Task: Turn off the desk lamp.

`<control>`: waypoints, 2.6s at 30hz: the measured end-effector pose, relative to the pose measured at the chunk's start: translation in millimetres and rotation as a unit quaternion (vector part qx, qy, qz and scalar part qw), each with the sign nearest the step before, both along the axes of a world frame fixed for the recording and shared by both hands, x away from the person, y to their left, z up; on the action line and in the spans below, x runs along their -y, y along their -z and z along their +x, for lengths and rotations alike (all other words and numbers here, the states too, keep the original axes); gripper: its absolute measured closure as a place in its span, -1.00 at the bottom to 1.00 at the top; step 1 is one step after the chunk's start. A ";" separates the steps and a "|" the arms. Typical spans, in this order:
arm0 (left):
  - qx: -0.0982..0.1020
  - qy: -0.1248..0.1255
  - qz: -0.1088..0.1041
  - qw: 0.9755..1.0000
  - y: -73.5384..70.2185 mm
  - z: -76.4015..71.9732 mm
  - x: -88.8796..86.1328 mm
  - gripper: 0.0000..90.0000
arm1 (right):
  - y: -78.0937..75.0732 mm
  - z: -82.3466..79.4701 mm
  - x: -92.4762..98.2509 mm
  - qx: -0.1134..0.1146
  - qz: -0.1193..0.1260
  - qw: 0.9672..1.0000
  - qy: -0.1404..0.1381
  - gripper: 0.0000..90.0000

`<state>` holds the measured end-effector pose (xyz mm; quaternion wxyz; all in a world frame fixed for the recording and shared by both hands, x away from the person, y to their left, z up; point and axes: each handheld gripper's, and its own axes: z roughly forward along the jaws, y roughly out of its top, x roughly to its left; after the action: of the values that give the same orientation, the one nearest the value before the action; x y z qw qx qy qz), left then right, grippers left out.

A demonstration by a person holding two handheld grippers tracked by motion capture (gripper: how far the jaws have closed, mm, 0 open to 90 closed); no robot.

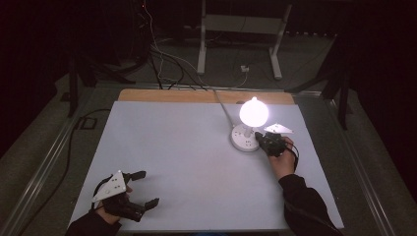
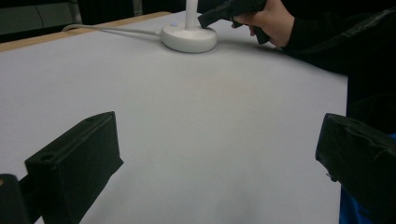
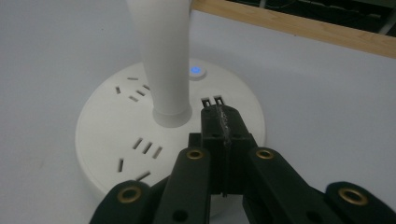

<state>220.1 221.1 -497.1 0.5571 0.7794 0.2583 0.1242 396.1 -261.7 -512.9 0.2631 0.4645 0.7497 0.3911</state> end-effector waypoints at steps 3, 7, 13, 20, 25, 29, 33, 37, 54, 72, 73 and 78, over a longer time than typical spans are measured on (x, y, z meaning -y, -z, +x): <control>0.000 0.000 -0.004 1.000 -0.4 -0.3 0.0 -0.99 | 1.4 0.5 0.4 -0.001 0.005 1.000 -0.008 0.99; 0.001 0.000 -0.002 1.000 -0.5 -0.9 -0.5 -0.99 | 2.8 2.4 6.4 -0.006 0.027 0.999 -0.017 0.99; 0.001 0.002 -0.001 1.000 -0.6 -1.0 -0.3 -0.99 | 0.5 2.7 7.4 -0.010 0.032 0.999 -0.009 0.99; 0.000 0.001 -0.001 1.000 0.0 0.2 0.3 -0.99 | -21.9 -5.3 13.3 0.033 0.037 0.999 0.000 0.91; 0.000 0.000 0.001 1.000 0.0 0.2 0.4 -0.99 | -28.2 -8.8 16.9 0.049 0.029 0.998 -0.001 0.73; 0.000 -0.003 0.000 1.000 -0.1 1.3 -0.1 -0.99 | -29.7 -11.9 21.1 0.056 0.030 0.998 -0.002 0.61; -0.002 -0.006 -0.006 1.000 -0.6 3.0 -0.1 -0.99 | -29.9 -15.7 26.6 0.056 0.039 0.998 -0.015 0.28; -0.002 -0.007 -0.006 1.000 -0.5 4.7 -0.6 -0.99 | -30.1 -18.6 29.5 0.040 0.039 0.998 -0.025 -0.19; 0.001 -0.001 -0.011 1.000 -1.6 -0.4 -2.0 -0.99 | -30.6 -49.9 33.9 0.023 0.051 0.996 -0.075 -1.00; 0.005 0.002 -0.008 1.000 -2.2 -0.9 -0.7 -0.99 | -24.0 -123.1 19.3 -0.019 0.061 0.986 -0.152 -1.00; 0.005 0.002 -0.008 1.000 -2.2 -1.2 -0.6 -0.99 | -23.3 -126.5 18.6 -0.019 0.055 0.986 -0.153 -1.00; 0.006 0.001 -0.009 1.000 -2.3 -1.1 -0.7 -0.99 | -20.4 -141.2 21.7 -0.024 0.054 0.984 -0.169 -1.00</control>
<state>219.0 221.9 -494.8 0.5657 0.7739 0.2555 0.1257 254.9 -283.4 -492.4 0.1498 0.3541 0.8014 0.4582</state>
